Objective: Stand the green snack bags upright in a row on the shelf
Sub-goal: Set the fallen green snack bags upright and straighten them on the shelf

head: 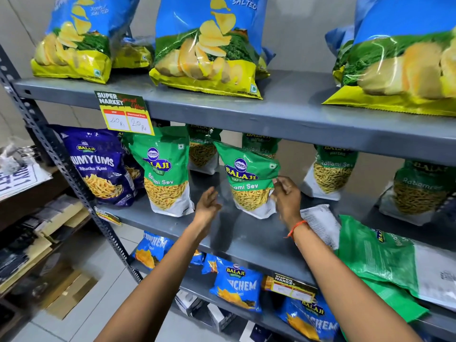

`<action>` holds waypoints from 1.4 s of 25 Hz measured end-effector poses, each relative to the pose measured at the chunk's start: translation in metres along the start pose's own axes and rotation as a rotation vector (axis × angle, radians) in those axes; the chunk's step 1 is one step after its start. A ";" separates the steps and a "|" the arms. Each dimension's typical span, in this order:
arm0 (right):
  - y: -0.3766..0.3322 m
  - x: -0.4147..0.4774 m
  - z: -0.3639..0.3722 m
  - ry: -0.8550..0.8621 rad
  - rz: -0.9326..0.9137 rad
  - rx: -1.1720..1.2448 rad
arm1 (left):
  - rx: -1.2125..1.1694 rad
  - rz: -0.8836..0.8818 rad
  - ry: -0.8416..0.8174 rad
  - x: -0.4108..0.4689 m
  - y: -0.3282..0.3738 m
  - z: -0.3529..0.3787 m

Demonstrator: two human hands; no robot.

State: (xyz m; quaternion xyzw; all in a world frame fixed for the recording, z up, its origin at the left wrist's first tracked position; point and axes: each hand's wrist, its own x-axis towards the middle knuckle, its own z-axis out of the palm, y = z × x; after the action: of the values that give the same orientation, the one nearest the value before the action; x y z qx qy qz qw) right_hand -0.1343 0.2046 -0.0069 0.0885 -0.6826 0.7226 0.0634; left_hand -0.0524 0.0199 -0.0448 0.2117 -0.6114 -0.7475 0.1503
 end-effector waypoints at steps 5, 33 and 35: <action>0.010 0.012 -0.004 -0.066 0.223 0.067 | 0.354 0.014 -0.245 0.026 0.022 0.013; -0.003 -0.053 -0.073 -0.105 -0.052 -0.700 | 0.473 0.435 -0.058 -0.092 -0.015 0.064; -0.004 -0.051 -0.096 -0.088 -0.122 -0.898 | 0.699 0.559 -0.299 -0.098 -0.029 0.093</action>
State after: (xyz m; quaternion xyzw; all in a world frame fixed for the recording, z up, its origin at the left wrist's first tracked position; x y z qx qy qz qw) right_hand -0.0878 0.3025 -0.0189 0.1229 -0.9240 0.3453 0.1088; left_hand -0.0132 0.1524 -0.0451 -0.0333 -0.8750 -0.4498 0.1757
